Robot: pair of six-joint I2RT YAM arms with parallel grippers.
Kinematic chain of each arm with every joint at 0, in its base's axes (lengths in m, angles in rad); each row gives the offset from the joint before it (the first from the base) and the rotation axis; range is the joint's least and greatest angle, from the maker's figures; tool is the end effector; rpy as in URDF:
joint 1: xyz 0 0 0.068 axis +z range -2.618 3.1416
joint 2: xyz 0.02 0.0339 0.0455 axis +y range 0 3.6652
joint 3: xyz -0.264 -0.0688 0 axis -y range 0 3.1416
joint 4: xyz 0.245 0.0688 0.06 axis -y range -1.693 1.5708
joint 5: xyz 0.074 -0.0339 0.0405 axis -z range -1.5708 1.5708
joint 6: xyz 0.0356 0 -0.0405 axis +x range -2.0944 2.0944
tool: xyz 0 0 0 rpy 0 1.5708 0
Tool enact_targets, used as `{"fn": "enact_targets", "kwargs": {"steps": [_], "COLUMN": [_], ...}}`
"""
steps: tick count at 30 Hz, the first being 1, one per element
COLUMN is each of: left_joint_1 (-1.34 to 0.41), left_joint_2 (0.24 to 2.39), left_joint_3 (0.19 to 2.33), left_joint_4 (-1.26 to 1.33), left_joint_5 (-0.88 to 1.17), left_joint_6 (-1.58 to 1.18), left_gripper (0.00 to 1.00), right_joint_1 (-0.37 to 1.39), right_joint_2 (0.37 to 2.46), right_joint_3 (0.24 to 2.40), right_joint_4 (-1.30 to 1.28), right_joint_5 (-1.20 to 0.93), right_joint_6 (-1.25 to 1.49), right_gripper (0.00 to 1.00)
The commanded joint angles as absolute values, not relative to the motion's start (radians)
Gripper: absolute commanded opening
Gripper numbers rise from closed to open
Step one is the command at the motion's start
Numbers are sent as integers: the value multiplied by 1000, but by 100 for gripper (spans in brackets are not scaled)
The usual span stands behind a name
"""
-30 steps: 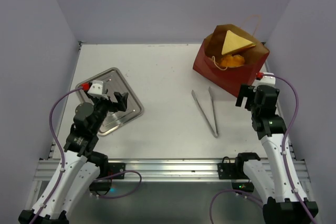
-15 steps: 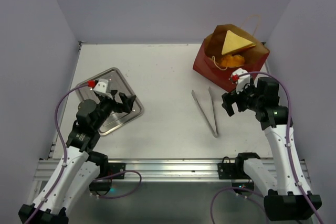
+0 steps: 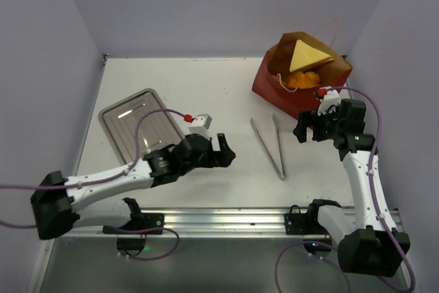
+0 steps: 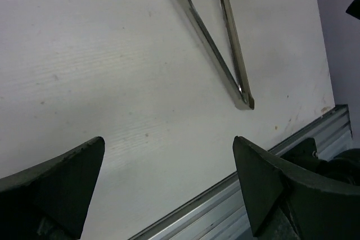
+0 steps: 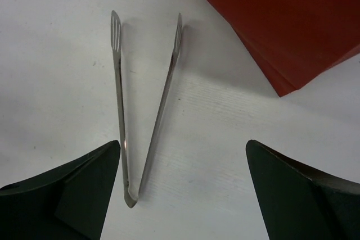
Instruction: Take the fake bread out of the paper bag
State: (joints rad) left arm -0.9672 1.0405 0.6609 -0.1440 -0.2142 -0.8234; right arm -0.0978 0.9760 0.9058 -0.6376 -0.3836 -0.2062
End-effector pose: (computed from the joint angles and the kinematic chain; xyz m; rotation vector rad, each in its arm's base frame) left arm 0.1370 -0.1855 0.2518 0.0218 2.1997 -0.8416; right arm 0.2023 -0.0065 0.3053 -0.3189 2.2087 0.2717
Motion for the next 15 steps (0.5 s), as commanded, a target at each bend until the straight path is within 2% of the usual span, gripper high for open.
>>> {"fn": "enact_targets", "kwargs": {"steps": [1,4,9,12,15], "left_joint_1": [-1091,-1133,-1164,-1172,-1186], "left_joint_2": [1286,1522,1859,2043,2130], "left_joint_3": [869,1017,1463,1638,1761], "left_joint_4": [-257,-363,-691,-744,-738], "left_joint_5": [-512,-515,-514,-493,-491], "left_joint_6": [-1170,-1294,-1452,-1434,-1396], "left_gripper": [100,99,95,94,93], "right_joint_1": [-129,-132,-135,-137,-138], "right_joint_2": [937,897,854,851,844], "right_joint_3": [856,842,831,836,839], "right_joint_4": [-534,-534,-528,-532,-535], "right_joint_5": [-350,-347,-333,-333,-321], "right_joint_6": [-95,-84,-68,-55,-49], "right_gripper": [99,99,99,99,99]}}
